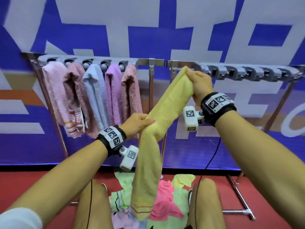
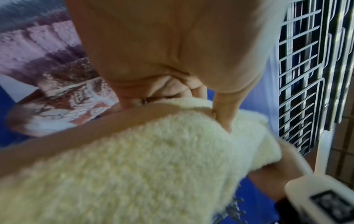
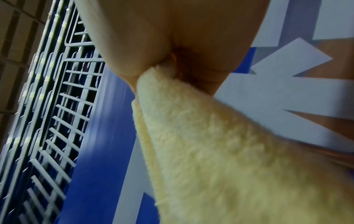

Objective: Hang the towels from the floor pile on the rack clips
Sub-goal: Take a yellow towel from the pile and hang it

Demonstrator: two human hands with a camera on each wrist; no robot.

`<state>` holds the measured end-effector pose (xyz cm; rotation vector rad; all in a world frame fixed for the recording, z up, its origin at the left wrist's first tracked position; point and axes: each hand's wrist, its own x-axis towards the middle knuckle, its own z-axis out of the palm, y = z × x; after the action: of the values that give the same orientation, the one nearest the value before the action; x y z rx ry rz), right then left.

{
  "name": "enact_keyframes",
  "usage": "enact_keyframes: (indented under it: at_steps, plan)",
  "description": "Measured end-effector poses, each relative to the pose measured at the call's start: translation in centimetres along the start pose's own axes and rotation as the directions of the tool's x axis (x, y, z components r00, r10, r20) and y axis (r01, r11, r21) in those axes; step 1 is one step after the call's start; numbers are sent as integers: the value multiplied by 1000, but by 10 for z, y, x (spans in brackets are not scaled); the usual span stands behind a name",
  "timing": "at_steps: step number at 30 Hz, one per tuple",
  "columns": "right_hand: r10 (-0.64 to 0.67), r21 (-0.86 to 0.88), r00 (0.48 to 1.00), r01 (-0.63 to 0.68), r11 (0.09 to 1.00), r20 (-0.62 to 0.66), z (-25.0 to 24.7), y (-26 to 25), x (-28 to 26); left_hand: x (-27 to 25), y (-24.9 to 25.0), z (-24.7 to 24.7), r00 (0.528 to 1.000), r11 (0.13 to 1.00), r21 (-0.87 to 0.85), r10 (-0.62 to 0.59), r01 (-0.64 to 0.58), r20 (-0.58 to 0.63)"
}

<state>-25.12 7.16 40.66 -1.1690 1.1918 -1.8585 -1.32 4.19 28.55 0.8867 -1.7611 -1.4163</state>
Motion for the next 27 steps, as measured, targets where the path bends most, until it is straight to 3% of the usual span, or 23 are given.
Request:
enact_keyframes:
  at_steps: [4,6,8,10,12,14,16,20,24,27]
  plan:
    - [87,-131,971,-118,984,-224,-37,9,13,5,41,-7,998,998,-32,51,-52,-23]
    - [149,-315,947,-240,918,-284,-49,17,20,13,60,-7,997,997,-17,81,-81,-4]
    - [148,-558,956,-268,785,-252,-45,18,16,18,77,-1,992,992,30,121,-122,34]
    - [45,-681,991,-118,723,-124,-26,13,4,24,90,8,991,991,60,115,-119,72]
    - [55,-584,990,32,811,130,5,3,-15,30,100,16,987,991,52,120,-126,107]
    - [230,-401,907,-76,913,352,32,-1,-28,35,108,21,985,989,59,126,-134,116]
    - [300,-364,839,-133,922,454,44,6,-30,36,114,21,986,988,75,127,-136,109]
    - [250,-452,859,-23,892,448,48,12,-29,32,118,6,989,988,95,115,-124,96]
    - [200,-409,838,31,912,508,54,6,-31,27,113,-11,995,991,100,89,-94,47]
    - [105,-336,867,75,939,487,59,-1,-28,21,105,-17,996,999,0,43,-43,79]
